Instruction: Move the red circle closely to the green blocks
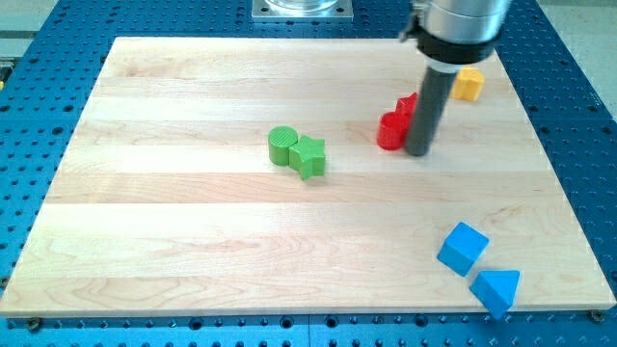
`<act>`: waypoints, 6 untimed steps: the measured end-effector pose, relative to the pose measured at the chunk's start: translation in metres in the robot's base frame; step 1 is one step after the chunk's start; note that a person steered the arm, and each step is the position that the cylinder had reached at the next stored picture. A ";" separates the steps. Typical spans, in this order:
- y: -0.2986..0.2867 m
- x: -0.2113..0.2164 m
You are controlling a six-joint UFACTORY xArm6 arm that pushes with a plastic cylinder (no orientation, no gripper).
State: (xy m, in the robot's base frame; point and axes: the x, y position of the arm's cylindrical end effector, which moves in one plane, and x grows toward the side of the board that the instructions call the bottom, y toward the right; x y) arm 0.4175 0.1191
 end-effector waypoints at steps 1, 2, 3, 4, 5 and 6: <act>-0.051 -0.015; -0.050 -0.032; -0.020 -0.071; -0.054 -0.071; -0.079 -0.032; -0.058 -0.052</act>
State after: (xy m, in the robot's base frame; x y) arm 0.3660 0.0613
